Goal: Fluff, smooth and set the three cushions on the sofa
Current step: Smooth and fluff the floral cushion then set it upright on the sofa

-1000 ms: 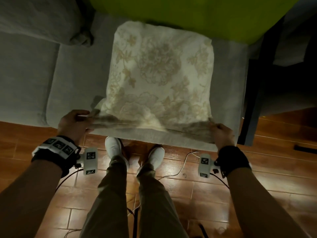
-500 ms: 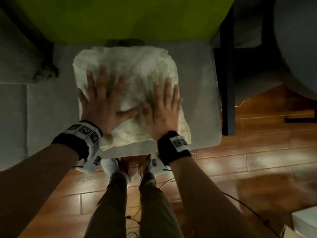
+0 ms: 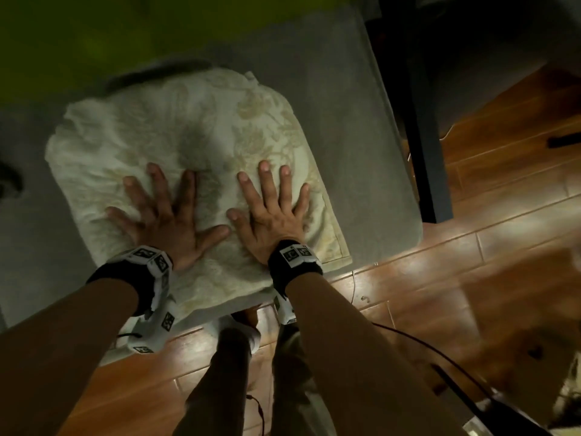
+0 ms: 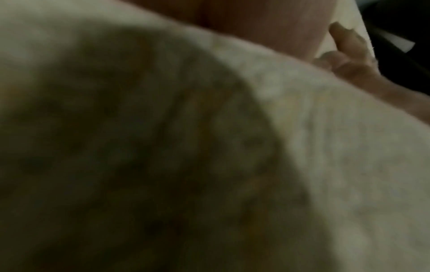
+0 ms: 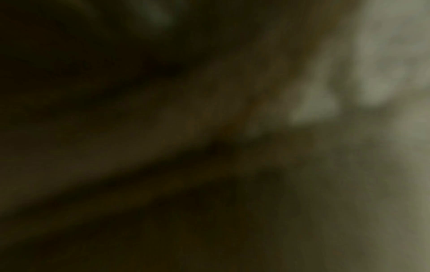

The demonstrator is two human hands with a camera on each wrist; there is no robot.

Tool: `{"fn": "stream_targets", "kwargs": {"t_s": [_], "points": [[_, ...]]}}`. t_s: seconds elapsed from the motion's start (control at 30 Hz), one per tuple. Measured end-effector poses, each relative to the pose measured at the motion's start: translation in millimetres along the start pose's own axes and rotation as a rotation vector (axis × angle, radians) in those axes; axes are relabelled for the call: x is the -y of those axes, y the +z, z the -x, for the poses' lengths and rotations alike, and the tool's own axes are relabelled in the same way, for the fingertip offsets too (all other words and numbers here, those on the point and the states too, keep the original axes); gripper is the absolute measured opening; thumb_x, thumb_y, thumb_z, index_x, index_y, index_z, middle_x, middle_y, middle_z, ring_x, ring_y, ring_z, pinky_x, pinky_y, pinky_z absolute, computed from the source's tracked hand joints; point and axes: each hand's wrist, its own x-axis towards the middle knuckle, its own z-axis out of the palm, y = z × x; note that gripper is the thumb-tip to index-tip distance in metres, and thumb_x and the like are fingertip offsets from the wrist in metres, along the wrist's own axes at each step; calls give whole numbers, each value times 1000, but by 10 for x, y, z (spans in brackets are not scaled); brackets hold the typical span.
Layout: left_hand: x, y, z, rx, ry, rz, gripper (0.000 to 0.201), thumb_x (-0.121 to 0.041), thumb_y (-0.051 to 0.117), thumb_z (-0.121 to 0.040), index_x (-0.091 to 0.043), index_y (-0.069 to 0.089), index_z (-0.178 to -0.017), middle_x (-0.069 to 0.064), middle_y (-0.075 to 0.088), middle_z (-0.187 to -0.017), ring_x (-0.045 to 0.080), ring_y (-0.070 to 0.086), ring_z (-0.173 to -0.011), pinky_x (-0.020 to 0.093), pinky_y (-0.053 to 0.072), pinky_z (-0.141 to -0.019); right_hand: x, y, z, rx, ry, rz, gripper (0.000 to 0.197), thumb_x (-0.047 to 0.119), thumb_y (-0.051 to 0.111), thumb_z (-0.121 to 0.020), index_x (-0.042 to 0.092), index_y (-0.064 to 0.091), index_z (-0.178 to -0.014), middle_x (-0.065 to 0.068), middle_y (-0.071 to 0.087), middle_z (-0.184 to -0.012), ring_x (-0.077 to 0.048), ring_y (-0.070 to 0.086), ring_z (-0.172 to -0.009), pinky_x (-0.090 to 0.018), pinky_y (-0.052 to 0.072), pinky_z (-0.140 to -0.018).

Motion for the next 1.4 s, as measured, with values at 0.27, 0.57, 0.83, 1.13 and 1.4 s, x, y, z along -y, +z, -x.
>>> {"fn": "stream_targets", "kwargs": {"t_s": [0.27, 0.57, 0.83, 1.13, 1.4], "points": [[-176, -76, 38, 61, -93, -65, 116, -104, 9, -48, -44, -58, -120, 7, -60, -140, 44, -40, -139, 76, -11, -108, -456, -23, 342, 43, -74, 98, 79, 76, 34, -91, 44, 7, -159, 6, -4, -171, -23, -19, -154, -63, 2, -122], [-130, -133, 88, 50, -44, -41, 117, -104, 13, -46, -46, -58, -120, 3, -63, -137, 43, -38, -140, 77, -9, -108, -1066, -187, 809, 307, -14, 260, 86, 73, 19, -95, 26, -20, -156, -2, -23, -165, -23, -16, -156, -54, -3, -125], [-42, -79, 135, -4, -13, 9, 119, -104, 11, -44, -45, -55, -125, 7, -58, -142, 45, -38, -140, 78, -7, -107, -322, -1030, 818, 82, 63, -24, 84, 14, 47, -93, 18, -1, -162, -7, -11, -170, -26, -14, -156, -55, 0, -126], [417, 265, 672, -243, 223, 99, 85, -82, 21, -87, -44, -13, -155, 0, -32, -162, 35, -25, -149, 68, -6, -116, 43, -691, 139, 485, -111, 361, 124, 104, 33, -62, 45, -47, -137, 12, -57, -145, -27, -41, -145, -70, -13, -115], [740, 823, 944, -170, -117, 559, 81, -83, 16, -86, -51, -28, -147, -21, -37, -156, 24, -19, -152, 57, 8, -121, 326, -825, 198, 540, -92, 411, 120, 102, 30, -66, 42, -52, -131, 7, -58, -145, -26, -48, -141, -71, -15, -114]]}}
